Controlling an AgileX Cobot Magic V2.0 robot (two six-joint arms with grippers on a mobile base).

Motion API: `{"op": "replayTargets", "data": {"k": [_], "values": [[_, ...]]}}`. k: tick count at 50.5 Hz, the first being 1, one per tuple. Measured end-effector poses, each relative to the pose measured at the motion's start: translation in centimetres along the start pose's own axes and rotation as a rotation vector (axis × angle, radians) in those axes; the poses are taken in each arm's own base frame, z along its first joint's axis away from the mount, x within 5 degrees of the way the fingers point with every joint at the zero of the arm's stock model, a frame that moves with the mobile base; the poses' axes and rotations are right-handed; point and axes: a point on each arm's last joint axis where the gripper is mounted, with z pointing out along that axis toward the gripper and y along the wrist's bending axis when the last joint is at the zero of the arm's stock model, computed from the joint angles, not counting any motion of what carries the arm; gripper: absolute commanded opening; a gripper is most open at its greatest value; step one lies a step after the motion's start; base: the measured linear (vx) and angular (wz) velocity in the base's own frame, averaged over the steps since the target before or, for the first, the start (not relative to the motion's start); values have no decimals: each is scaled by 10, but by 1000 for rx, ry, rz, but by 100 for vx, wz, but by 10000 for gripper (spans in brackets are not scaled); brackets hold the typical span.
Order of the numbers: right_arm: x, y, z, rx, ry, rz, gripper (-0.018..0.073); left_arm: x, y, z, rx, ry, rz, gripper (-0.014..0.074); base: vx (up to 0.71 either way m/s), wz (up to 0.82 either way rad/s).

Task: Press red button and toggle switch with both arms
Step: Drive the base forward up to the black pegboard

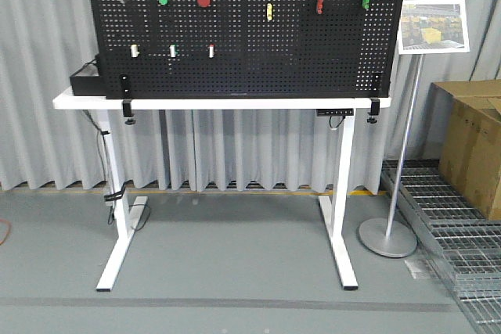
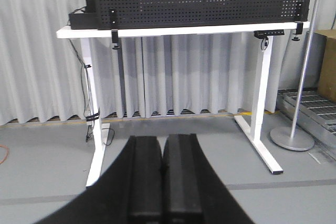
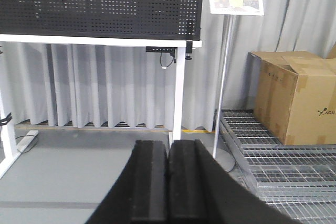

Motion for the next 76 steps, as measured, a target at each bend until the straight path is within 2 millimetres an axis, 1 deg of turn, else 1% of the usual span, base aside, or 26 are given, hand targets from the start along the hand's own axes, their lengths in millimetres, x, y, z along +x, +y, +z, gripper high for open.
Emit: {"op": "replayTargets", "data": {"k": [76], "values": [[0,0,0,0,0,0,-3,0,0,0,0,0,0,2,44,2]]}}
